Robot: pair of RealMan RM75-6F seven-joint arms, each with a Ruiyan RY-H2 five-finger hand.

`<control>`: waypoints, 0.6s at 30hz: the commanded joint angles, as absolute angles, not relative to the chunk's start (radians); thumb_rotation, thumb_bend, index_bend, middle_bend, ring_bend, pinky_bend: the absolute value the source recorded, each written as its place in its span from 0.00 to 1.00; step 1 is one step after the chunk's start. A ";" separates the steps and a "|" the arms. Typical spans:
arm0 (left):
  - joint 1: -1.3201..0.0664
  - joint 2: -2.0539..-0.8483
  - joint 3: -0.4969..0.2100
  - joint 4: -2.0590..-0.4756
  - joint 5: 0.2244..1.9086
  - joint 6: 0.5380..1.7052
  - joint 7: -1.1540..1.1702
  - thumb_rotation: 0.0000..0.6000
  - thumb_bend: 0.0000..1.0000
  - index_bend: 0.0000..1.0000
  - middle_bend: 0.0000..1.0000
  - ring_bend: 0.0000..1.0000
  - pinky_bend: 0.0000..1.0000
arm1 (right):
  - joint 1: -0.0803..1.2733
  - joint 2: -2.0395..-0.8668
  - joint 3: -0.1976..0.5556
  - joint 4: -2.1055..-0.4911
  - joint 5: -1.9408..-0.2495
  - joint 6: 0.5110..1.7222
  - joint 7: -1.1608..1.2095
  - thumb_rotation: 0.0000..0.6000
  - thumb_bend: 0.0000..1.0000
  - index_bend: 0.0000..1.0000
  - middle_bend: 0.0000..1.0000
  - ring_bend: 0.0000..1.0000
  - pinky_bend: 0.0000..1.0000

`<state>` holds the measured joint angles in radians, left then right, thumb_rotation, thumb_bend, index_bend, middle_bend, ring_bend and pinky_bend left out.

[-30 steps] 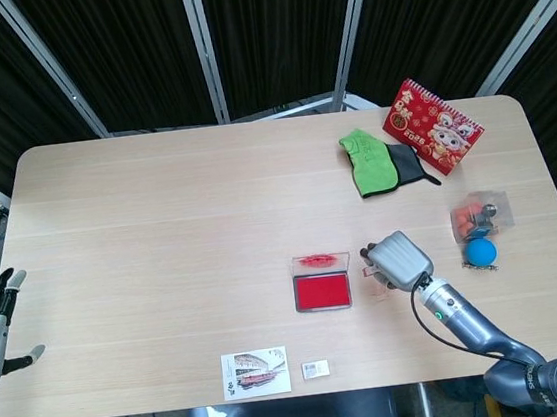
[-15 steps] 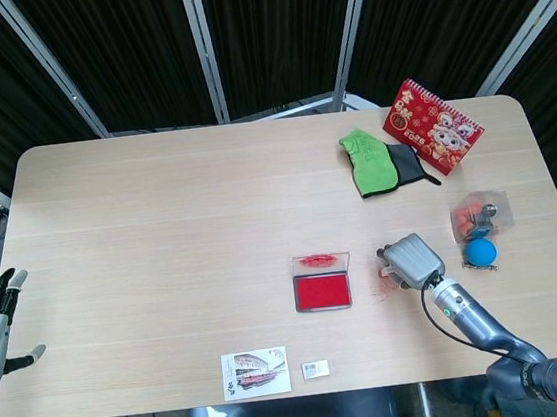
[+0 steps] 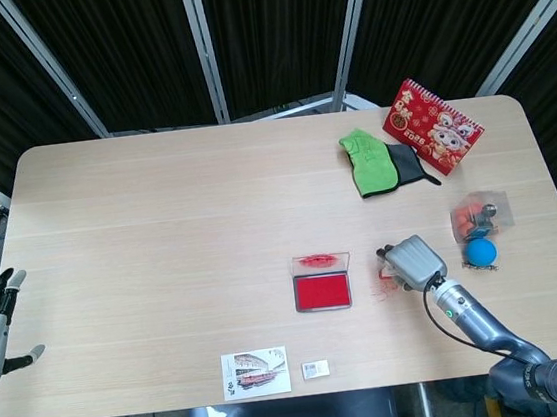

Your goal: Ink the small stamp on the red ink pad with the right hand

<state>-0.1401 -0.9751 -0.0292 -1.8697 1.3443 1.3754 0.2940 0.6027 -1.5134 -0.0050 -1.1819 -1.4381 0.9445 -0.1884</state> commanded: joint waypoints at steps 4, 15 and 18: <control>-0.139 -0.976 -0.029 -1.869 1.346 1.378 0.295 1.00 0.00 0.00 0.00 0.00 0.00 | 0.597 -1.511 -0.005 -1.185 -1.442 0.953 -0.191 1.00 0.29 0.36 0.45 0.73 1.00; -0.135 -0.965 -0.025 -1.877 1.354 1.382 0.281 1.00 0.00 0.00 0.00 0.00 0.00 | 0.543 -1.364 0.004 -1.360 -1.509 1.117 -0.167 1.00 0.28 0.36 0.45 0.73 1.00; -0.127 -0.952 -0.020 -1.887 1.371 1.392 0.263 1.00 0.00 0.00 0.00 0.00 0.00 | 0.485 -1.271 -0.003 -1.465 -1.549 1.238 -0.132 1.00 0.28 0.35 0.45 0.73 1.00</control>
<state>-0.1307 -0.9573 -0.0223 -1.8833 1.3648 1.3876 0.2688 0.5368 -1.3521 0.0022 -1.3768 -1.5087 1.1399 -0.1635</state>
